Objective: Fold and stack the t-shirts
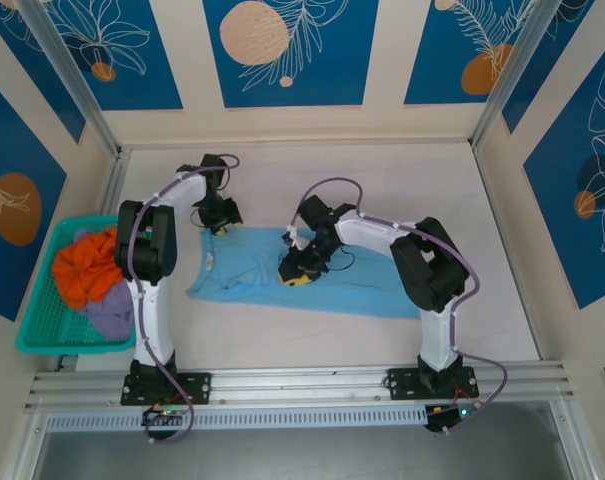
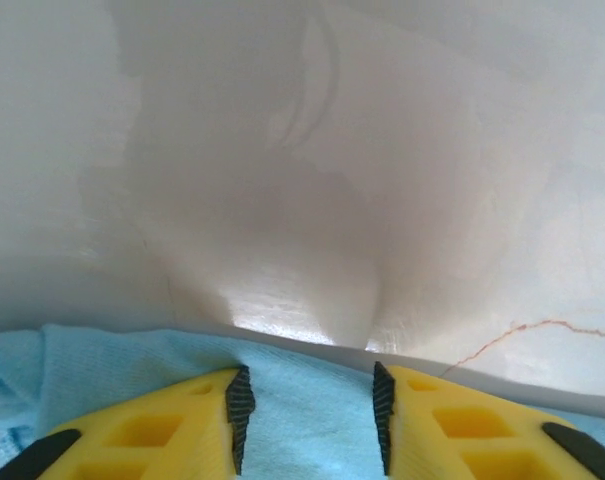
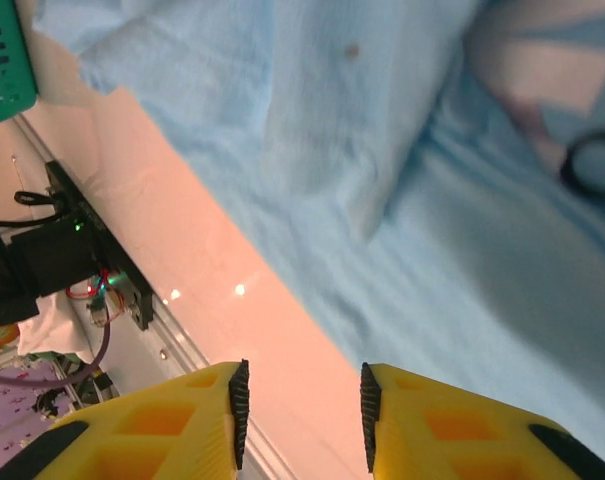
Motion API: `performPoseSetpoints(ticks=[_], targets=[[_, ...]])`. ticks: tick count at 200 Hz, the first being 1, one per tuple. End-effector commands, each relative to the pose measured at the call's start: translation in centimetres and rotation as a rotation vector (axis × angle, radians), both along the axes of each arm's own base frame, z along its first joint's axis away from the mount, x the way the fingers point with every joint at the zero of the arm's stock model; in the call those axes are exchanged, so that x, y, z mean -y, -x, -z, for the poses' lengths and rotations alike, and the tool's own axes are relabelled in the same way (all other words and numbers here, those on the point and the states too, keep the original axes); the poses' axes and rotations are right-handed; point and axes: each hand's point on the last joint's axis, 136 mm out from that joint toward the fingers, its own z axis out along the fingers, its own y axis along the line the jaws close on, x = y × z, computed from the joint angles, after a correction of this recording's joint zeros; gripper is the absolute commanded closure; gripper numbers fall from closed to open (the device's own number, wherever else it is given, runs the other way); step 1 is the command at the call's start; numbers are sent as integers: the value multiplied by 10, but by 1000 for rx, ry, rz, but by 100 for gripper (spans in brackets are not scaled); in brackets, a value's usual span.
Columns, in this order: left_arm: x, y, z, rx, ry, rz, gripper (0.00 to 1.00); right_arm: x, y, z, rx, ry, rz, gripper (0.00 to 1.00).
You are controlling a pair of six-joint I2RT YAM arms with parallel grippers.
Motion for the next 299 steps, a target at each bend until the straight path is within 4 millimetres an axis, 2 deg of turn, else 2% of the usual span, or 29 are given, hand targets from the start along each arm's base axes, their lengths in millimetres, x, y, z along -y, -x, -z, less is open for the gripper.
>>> performPoseSetpoints(ticks=[1, 28, 48, 67, 79, 97, 111, 133, 168, 196, 217, 231, 248, 268, 288, 299], targets=[[0, -3, -11, 16, -35, 26, 53, 5, -16, -26, 26, -58, 78, 64], [6, -5, -45, 74, -30, 39, 47, -8, -40, -44, 48, -80, 151, 68], [3, 0, -75, 134, -71, 58, 47, -13, -58, -38, 22, -41, 218, 76], [19, 15, -91, 163, -22, 106, 58, -16, -74, -32, -25, 14, 279, 81], [36, 32, -89, 136, 41, 163, 63, -24, -81, -34, -57, -4, 297, 82], [70, 65, -76, 56, 160, 274, 70, -37, -90, -36, -87, -32, 319, 82], [81, 88, -63, 22, 186, 330, 75, -45, -96, -31, -107, -29, 329, 83], [78, 112, -42, -37, 202, 314, 76, -44, -104, -14, -141, 25, 373, 86], [70, 136, -23, -102, 196, 332, 77, -50, -108, -1, -176, 44, 383, 87], [66, 163, -14, -161, 215, 348, 77, -46, -111, 13, -202, 103, 402, 87], [54, 181, -10, -195, 179, 363, 77, -42, -111, 24, -237, 126, 423, 87], [47, 188, -11, -217, 153, 375, 77, -39, -112, 30, -251, 139, 436, 87], [51, 191, -15, -221, 181, 378, 74, -37, -114, 31, -258, 144, 449, 87], [46, 194, -15, -250, 156, 368, 75, -33, -117, 21, -232, 134, 458, 86], [39, 178, -28, -176, 98, 339, 74, -23, -121, 1, -178, 114, 481, 84], [34, 162, -42, -110, 52, 310, 69, -11, -121, -8, -154, 115, 505, 80]])
